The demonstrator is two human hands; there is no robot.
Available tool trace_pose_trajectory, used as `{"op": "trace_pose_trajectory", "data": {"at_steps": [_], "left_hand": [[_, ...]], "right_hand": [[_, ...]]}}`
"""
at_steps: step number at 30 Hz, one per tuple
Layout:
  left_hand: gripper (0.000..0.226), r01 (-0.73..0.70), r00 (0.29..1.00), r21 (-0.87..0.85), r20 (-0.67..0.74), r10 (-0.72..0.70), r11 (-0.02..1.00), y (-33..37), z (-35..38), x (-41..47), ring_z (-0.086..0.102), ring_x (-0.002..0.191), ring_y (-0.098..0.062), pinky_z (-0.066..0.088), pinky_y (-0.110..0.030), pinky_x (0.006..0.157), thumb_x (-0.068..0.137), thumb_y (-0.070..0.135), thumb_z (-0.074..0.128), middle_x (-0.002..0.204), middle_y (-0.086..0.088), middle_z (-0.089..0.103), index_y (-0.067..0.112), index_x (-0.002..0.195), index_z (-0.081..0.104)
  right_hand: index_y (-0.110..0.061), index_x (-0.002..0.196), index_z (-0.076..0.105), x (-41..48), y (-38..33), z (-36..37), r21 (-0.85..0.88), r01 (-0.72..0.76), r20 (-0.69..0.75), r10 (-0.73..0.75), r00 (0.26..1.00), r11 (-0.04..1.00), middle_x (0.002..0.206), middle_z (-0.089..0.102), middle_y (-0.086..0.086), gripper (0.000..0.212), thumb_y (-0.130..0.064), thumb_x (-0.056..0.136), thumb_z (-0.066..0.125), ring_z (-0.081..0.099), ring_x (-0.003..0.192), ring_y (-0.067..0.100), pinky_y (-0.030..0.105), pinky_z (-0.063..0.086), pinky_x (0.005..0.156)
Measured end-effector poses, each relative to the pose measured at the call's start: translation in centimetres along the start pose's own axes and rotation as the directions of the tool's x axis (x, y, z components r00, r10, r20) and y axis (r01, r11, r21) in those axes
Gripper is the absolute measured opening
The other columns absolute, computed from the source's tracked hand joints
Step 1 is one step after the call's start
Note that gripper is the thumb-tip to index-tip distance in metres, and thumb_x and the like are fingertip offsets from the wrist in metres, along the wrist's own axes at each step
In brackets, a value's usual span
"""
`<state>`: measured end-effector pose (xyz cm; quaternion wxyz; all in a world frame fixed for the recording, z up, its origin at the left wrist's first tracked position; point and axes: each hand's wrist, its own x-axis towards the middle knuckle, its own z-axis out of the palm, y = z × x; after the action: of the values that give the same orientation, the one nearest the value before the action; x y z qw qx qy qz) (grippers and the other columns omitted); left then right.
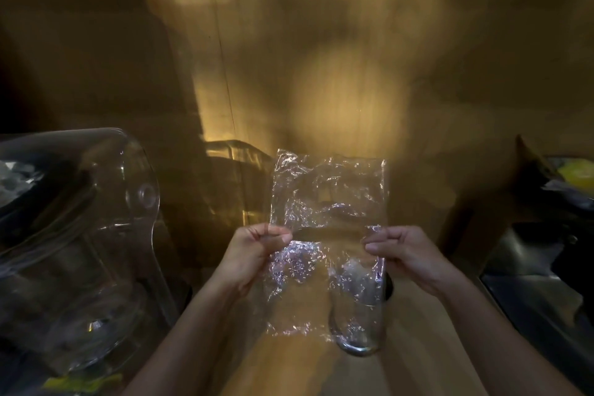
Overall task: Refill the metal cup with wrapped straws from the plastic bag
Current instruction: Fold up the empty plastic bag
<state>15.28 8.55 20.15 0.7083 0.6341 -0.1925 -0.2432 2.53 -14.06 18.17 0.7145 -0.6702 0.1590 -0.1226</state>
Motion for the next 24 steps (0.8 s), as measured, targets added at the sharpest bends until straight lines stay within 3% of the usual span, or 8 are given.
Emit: {"op": "trace_pose_trajectory", "data": {"at_steps": [7, 13, 15, 17, 19, 21, 22, 24], "left_hand": [[0.008, -0.015, 1.0, 0.03, 0.014, 0.015, 0.999, 0.1, 0.0, -0.1, 0.063, 0.053, -0.009, 0.052, -0.015, 0.051, 0.076, -0.007, 0.064, 0.058, -0.003, 0.071, -0.001, 0.076, 0.069], [0.02, 0.0, 0.996, 0.044, 0.087, -0.004, 0.999, 0.2, -0.7, -0.4, 0.042, 0.036, 0.0, 0.034, -0.012, 0.033, 0.082, -0.01, 0.056, 0.045, 0.007, 0.057, 0.004, 0.074, 0.066], [0.028, -0.033, 0.996, 0.058, 0.079, 0.028, 0.998, 0.3, -1.0, -0.4, 0.048, 0.034, -0.001, 0.037, -0.011, 0.033, 0.082, -0.011, 0.053, 0.043, 0.004, 0.061, 0.007, 0.065, 0.067], [0.043, -0.07, 0.994, 0.09, 0.086, 0.062, 0.993, 0.3, -1.3, -0.4, 0.059, 0.041, -0.005, 0.043, -0.011, 0.039, 0.079, -0.019, 0.046, 0.049, 0.001, 0.068, 0.01, 0.059, 0.071], [0.055, -0.094, 0.992, 0.162, 0.102, 0.078, 0.982, 0.2, -1.2, -0.5, 0.054, 0.036, -0.005, 0.04, -0.01, 0.038, 0.071, -0.026, 0.035, 0.042, 0.0, 0.064, 0.011, 0.047, 0.067], [0.058, -0.094, 0.991, 0.186, 0.109, 0.074, 0.978, -0.1, -1.2, -0.6, 0.049, 0.032, -0.007, 0.036, -0.009, 0.035, 0.066, -0.029, 0.027, 0.035, 0.0, 0.056, 0.01, 0.039, 0.06], [0.057, -0.094, 0.99, 0.179, 0.117, 0.074, 0.979, -0.3, -1.2, -0.6, 0.053, 0.036, -0.011, 0.039, -0.01, 0.037, 0.066, -0.03, 0.027, 0.038, -0.002, 0.059, 0.009, 0.037, 0.058], [0.053, -0.078, 0.984, 0.131, 0.17, 0.055, 0.988, -0.5, -1.5, -0.6, 0.066, 0.056, -0.024, 0.05, -0.017, 0.049, 0.065, -0.03, 0.028, 0.07, -0.011, 0.074, 0.006, 0.038, 0.055]], "right_hand": [[-0.003, 0.067, 0.072, -0.2, 0.1, -0.6, 0.046, 0.006, -0.03, -0.004, 1.0, 0.999, 0.064, 0.073, 0.015, 0.009, 0.0, 0.059, 0.071, 0.07, 0.057, 0.02, 0.022, 0.056, 0.05], [-0.003, 0.077, 0.075, -0.2, 0.4, -1.0, 0.109, -0.01, 0.009, 0.009, 1.0, 0.994, 0.068, 0.068, 0.016, 0.02, -0.008, 0.057, 0.073, 0.061, 0.055, 0.02, 0.028, 0.049, 0.059], [-0.001, 0.081, 0.074, -0.5, 0.4, -1.3, 0.086, 0.013, 0.061, -0.018, 0.998, 0.996, 0.07, 0.072, 0.014, 0.016, 0.005, 0.068, 0.066, 0.066, 0.057, 0.019, 0.024, 0.054, 0.052], [-0.003, 0.077, 0.076, -0.7, 0.3, -1.5, 0.046, 0.039, 0.061, -0.042, 0.997, 0.998, 0.071, 0.075, 0.011, 0.03, 0.017, 0.073, 0.053, 0.067, 0.061, 0.021, 0.02, 0.052, 0.05], [-0.005, 0.063, 0.075, -0.8, 0.4, -1.5, 0.046, 0.06, 0.031, -0.062, 0.998, 0.997, 0.066, 0.074, 0.01, 0.038, 0.019, 0.072, 0.047, 0.055, 0.063, 0.029, 0.019, 0.04, 0.048], [-0.001, 0.06, 0.072, -0.8, 0.4, -1.5, 0.083, 0.08, 0.037, -0.084, 0.996, 0.993, 0.066, 0.072, 0.012, 0.029, 0.013, 0.066, 0.047, 0.043, 0.068, 0.028, 0.022, 0.034, 0.048], [0.001, 0.063, 0.071, -0.9, 0.4, -1.5, 0.116, 0.086, 0.05, -0.092, 0.995, 0.99, 0.067, 0.07, 0.014, 0.02, 0.005, 0.065, 0.051, 0.041, 0.069, 0.027, 0.023, 0.034, 0.049], [0.002, 0.075, 0.067, -1.2, 0.3, -1.3, 0.162, 0.069, 0.084, -0.084, 0.993, 0.984, 0.076, 0.065, 0.018, 0.013, -0.005, 0.07, 0.057, 0.045, 0.073, 0.028, 0.028, 0.037, 0.054]]}}
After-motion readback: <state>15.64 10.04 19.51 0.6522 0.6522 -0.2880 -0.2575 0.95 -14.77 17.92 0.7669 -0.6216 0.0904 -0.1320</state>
